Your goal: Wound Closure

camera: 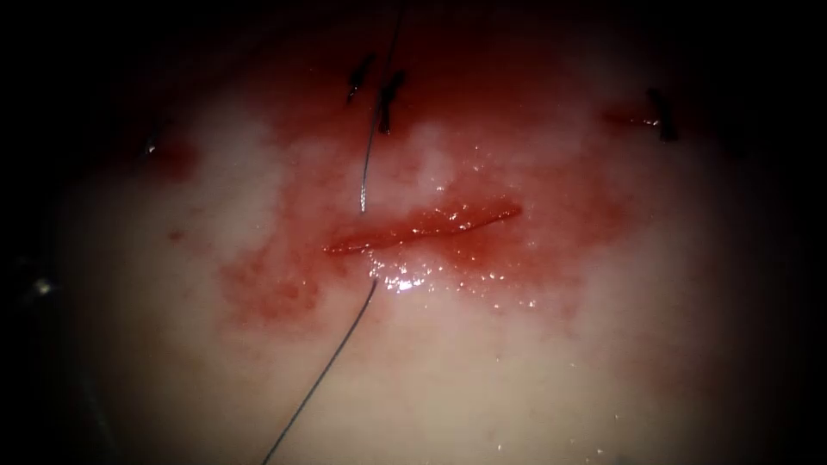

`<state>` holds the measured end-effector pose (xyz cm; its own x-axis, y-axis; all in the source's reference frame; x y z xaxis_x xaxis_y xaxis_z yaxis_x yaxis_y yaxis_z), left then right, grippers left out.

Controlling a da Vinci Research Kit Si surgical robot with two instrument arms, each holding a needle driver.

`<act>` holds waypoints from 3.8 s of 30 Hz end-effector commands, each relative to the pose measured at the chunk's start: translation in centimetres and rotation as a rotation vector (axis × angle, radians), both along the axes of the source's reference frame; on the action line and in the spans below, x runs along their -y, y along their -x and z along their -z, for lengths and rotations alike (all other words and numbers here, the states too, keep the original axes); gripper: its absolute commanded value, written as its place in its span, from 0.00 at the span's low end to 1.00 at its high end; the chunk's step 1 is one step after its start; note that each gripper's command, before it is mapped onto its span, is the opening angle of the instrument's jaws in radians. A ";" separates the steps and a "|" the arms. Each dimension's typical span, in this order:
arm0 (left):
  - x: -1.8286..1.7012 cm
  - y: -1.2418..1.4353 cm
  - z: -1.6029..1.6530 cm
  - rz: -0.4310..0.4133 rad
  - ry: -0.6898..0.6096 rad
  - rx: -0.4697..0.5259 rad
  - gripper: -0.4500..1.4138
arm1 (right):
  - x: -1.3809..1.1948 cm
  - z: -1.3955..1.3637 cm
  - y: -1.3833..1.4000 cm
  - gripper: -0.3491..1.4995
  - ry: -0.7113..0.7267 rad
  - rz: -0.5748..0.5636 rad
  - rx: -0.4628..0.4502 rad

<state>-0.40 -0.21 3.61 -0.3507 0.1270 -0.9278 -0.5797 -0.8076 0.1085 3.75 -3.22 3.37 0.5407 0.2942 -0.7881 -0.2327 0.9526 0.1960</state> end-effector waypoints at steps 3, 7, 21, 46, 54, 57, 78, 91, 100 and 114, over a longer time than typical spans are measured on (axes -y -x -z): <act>-0.06 -0.06 -0.09 0.002 0.053 -0.137 0.00 | -0.26 -0.28 0.24 0.87 0.048 -0.046 -0.059; -0.10 -0.16 -0.12 0.017 0.117 -0.262 0.00 | -0.41 -0.36 0.52 0.84 0.075 -0.057 -0.050; -0.13 -0.17 -0.24 0.027 0.141 -0.300 0.00 | -0.81 -0.88 0.81 0.63 0.171 -0.042 0.057; -0.11 -0.17 -0.27 0.011 0.122 -0.261 0.00 | -0.94 -1.76 0.52 0.00 0.203 -0.028 0.251; -0.11 -0.16 -0.27 0.012 0.122 -0.262 0.00 | -0.64 -1.36 0.63 0.00 0.201 -0.050 0.295; -0.11 -0.15 -0.27 0.010 0.121 -0.264 0.00 | -0.54 -1.23 0.61 0.00 0.198 -0.046 0.290; -0.09 -0.11 -0.27 0.001 0.121 -0.267 0.00 | 0.65 0.31 0.26 0.00 0.129 0.076 0.219; -0.09 -0.12 -0.26 0.000 0.120 -0.267 0.00 | -0.20 -0.06 0.86 0.91 0.153 0.012 -0.134; -0.09 -0.12 -0.26 0.000 0.120 -0.267 0.00 | -0.68 -0.62 1.19 0.99 0.181 0.052 -0.155; -0.10 -0.10 -0.28 -0.001 0.121 -0.269 0.00 | -1.14 -1.46 1.16 0.81 -0.035 -0.046 -0.154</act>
<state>-0.25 -0.12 3.83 -0.5862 0.0212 -0.8099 -0.5173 -0.7792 0.3539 2.54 -2.06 4.85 0.3980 0.3627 -0.8427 -0.2367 0.9280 0.2876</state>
